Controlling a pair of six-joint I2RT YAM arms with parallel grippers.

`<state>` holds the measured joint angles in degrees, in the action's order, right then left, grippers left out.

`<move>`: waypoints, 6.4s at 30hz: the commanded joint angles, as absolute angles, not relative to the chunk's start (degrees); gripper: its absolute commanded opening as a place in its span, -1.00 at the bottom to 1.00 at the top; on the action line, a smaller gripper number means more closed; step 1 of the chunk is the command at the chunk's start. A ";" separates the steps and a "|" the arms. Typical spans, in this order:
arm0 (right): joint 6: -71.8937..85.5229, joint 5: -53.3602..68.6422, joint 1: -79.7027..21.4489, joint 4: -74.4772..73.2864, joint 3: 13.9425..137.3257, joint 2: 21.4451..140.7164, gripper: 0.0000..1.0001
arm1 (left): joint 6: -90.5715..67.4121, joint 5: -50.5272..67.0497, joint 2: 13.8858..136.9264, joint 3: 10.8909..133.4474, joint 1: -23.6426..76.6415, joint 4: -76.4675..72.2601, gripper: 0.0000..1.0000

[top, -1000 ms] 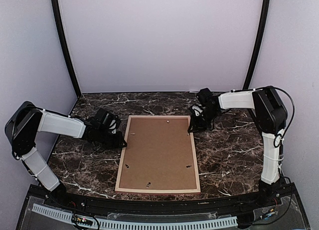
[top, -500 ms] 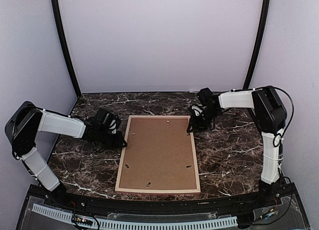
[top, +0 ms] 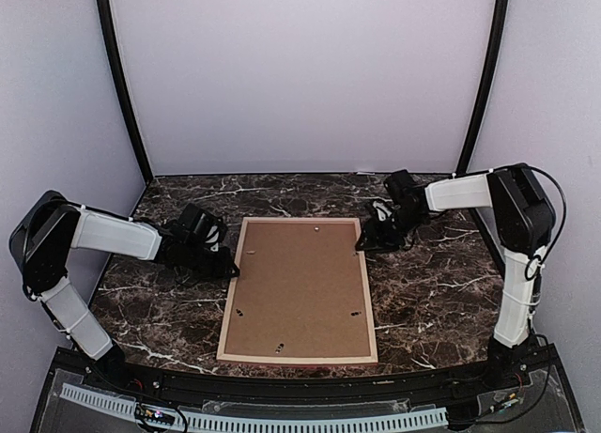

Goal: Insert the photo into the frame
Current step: Press the fastener onto the backboard, then hold the frame body at the center of the board, then press the fastener onto the backboard.

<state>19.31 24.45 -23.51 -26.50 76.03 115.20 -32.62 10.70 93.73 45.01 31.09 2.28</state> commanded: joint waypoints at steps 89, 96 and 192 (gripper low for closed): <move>21.93 5.11 -51.59 -39.35 50.49 92.26 -0.07 | -34.72 12.33 93.00 40.08 32.04 -1.32 -1.00; 20.54 5.24 -51.20 -39.11 49.68 91.49 -0.12 | -34.72 12.39 92.90 40.16 32.08 -1.21 -1.00; 26.28 10.57 -37.44 -27.11 56.87 100.64 -0.68 | -19.79 -4.21 110.18 67.64 31.99 16.10 0.13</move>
